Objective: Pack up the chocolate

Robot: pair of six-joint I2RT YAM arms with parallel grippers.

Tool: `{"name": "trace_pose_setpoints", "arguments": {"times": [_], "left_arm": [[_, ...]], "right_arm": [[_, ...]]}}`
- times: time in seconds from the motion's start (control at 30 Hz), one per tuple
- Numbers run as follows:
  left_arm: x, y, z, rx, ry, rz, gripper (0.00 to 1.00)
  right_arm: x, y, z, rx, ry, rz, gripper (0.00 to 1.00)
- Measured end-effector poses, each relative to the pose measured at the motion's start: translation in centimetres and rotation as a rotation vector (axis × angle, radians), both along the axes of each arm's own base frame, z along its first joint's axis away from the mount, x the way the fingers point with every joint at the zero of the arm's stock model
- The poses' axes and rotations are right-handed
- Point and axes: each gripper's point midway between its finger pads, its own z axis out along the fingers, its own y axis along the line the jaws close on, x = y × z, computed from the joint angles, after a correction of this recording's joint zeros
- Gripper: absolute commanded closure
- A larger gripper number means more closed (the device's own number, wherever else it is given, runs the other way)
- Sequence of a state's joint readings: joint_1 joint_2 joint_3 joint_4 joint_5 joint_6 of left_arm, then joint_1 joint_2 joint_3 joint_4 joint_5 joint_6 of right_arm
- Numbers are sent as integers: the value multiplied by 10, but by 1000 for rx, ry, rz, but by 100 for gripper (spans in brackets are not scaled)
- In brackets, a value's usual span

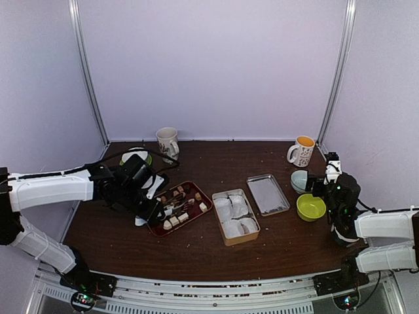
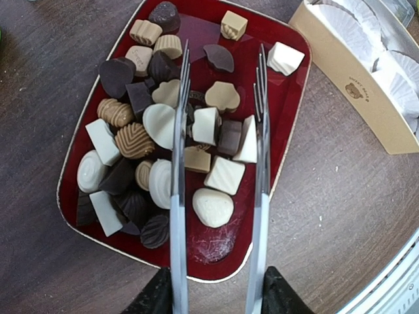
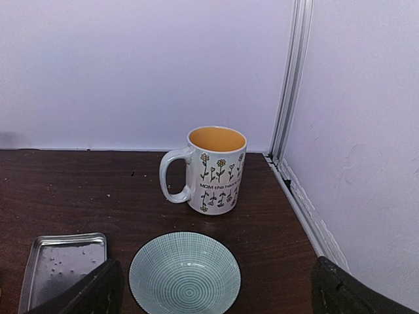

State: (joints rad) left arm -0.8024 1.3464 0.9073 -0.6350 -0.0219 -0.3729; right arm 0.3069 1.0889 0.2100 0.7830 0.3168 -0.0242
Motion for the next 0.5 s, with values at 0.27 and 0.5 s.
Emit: {"name": "trace_pose_setpoints", "arguments": {"times": [0.27,0.5], "left_arm": [[-2,2,-6,27,26,0,55],[3,-3,-7,33,32,-2,62]], "right_arm": [[0,0,0,0,0,0,0],[0,0,0,0,0,0,0]]}}
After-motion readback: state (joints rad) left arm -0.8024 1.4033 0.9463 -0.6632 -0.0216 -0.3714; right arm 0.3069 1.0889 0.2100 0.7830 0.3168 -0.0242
